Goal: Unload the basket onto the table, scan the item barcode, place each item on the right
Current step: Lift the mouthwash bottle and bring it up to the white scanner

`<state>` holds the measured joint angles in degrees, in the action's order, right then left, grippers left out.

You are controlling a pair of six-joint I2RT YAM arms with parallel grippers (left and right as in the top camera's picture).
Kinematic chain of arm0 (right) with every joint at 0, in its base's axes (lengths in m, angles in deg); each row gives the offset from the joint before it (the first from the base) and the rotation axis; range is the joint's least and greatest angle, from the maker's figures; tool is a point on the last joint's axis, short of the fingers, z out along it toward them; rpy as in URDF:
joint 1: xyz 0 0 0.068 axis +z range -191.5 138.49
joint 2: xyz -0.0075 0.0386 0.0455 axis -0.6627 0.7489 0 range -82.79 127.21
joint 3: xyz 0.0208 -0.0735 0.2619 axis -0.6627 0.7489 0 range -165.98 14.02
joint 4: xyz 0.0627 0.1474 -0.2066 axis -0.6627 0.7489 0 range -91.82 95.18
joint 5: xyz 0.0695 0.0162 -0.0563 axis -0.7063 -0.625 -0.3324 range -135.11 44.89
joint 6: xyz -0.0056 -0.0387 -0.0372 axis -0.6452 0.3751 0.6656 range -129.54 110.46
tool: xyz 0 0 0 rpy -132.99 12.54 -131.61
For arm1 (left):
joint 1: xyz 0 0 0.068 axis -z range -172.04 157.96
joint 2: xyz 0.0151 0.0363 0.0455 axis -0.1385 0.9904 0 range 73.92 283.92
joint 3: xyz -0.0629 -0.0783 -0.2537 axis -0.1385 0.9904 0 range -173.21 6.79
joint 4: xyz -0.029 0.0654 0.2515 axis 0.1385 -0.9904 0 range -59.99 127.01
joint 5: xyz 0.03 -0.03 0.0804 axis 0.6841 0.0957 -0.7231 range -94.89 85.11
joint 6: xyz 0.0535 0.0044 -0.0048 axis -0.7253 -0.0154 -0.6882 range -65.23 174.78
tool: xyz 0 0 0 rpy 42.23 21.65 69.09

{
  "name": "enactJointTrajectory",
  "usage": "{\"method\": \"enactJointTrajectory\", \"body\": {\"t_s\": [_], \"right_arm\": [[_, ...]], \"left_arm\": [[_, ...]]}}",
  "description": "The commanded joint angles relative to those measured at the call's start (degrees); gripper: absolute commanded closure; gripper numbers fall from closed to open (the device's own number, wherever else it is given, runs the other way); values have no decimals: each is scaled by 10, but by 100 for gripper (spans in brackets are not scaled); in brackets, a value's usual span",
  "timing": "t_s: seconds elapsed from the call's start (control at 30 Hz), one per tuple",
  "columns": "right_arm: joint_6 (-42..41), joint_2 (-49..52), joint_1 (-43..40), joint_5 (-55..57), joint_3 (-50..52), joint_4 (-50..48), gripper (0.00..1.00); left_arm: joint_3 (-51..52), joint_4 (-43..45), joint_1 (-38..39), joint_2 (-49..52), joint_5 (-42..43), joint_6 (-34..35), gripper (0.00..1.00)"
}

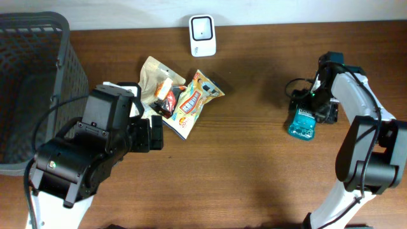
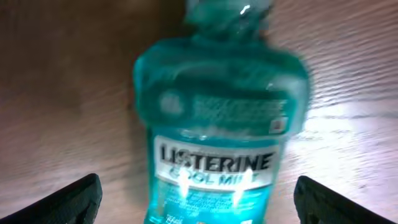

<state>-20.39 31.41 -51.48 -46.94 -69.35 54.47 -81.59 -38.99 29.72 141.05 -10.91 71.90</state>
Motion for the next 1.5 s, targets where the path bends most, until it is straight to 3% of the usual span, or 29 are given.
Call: {"method": "enactJointTrajectory", "body": {"t_s": [0.0, 0.3, 0.6, 0.83, 1.13, 1.27, 1.47], "right_arm": [[-21, 7, -1, 40, 25, -30, 1], [-21, 7, 0, 38, 91, -89, 6], [-21, 7, 17, 36, 100, -122, 40], [-21, 7, 88, 29, 78, -133, 40], [-54, 7, 184, -7, -84, -145, 42], [-93, 7, 221, -7, -137, -216, 45], [-172, 18, 259, -16, -138, -382, 45]], "left_arm": [[0, 1, 2, 0, 2, 3, 1], [0, 1, 2, 0, 2, 3, 1], [0, 1, 2, 0, 2, 3, 1], [0, 1, 2, 0, 2, 4, 1], [0, 1, 2, 0, 2, 4, 1], [0, 0, 2, 0, 2, 3, 1], [0, 1, 2, 0, 2, 4, 1]]}}
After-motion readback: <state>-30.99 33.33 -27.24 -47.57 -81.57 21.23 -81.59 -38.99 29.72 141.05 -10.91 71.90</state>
